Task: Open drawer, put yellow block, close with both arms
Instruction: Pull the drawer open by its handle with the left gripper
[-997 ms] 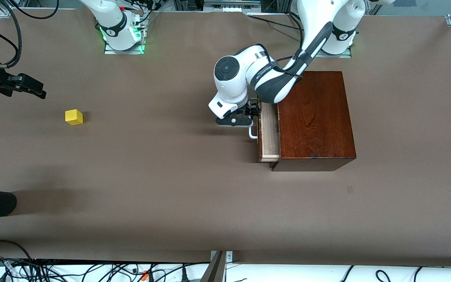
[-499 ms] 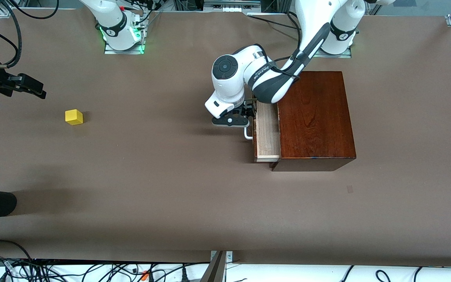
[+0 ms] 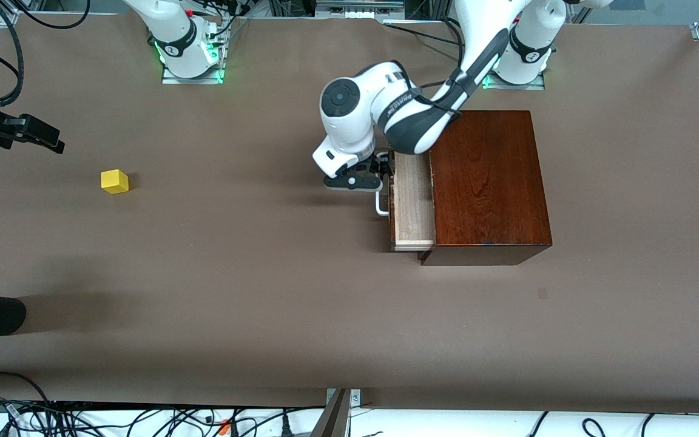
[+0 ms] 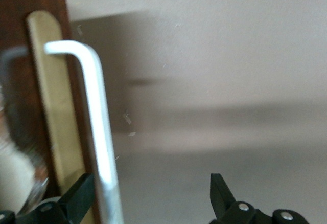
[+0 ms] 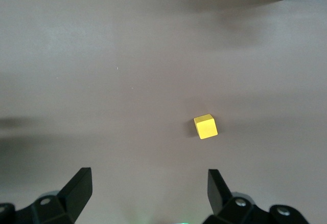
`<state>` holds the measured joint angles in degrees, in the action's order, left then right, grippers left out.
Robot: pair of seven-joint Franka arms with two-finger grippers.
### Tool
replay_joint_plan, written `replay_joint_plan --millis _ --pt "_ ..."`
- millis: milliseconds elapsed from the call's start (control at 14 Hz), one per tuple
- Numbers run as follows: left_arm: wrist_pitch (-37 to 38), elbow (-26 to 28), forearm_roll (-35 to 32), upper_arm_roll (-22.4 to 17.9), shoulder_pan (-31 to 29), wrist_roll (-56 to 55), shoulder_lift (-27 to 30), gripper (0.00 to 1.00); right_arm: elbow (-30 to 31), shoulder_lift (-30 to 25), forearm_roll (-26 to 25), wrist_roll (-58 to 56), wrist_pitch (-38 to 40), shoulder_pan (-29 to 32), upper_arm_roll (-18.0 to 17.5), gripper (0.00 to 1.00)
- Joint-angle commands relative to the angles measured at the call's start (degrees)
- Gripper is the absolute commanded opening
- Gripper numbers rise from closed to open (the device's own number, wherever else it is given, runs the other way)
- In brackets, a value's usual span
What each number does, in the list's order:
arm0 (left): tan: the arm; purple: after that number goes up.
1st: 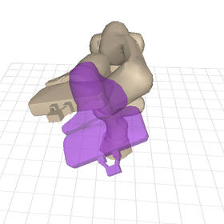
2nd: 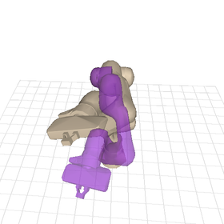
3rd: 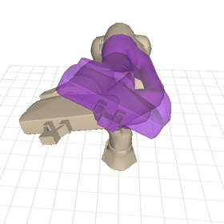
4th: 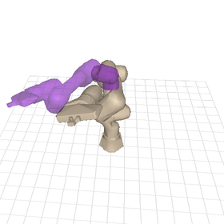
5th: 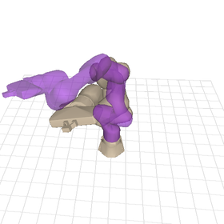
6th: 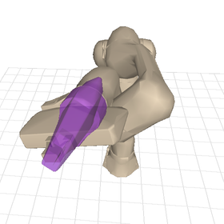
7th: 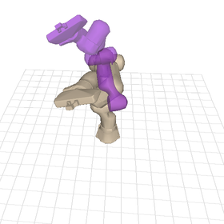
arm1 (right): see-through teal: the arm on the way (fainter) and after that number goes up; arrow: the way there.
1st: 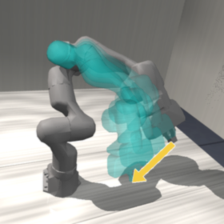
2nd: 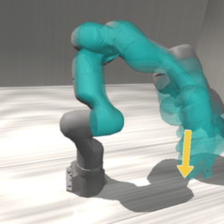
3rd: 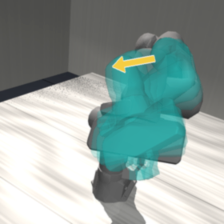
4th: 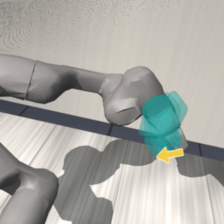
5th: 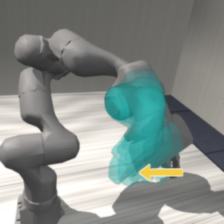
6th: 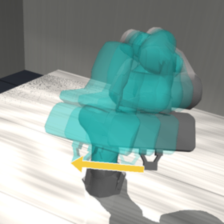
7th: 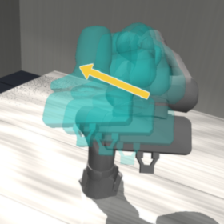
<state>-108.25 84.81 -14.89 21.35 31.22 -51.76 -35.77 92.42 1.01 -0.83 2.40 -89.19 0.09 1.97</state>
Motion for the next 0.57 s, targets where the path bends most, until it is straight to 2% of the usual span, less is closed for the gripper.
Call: replay_joint_plan --millis 0,214,499 --pt "10.22 -6.83 0.03 -0.08 1.38 0.61 0.43 1.00 -0.23 -0.66 0.74 -0.82 0.34 -0.01 1.19 1.00" --pt "16.57 -10.80 0.82 -0.61 0.25 0.78 4.11 1.00 -0.14 -0.84 0.74 -3.96 1.12 -0.01 4.97 1.00" --pt "21.04 -10.98 1.00 -0.26 -8.79 0.96 10.53 1.00 0.74 -0.40 -0.05 -15.30 0.43 0.08 10.77 1.00"
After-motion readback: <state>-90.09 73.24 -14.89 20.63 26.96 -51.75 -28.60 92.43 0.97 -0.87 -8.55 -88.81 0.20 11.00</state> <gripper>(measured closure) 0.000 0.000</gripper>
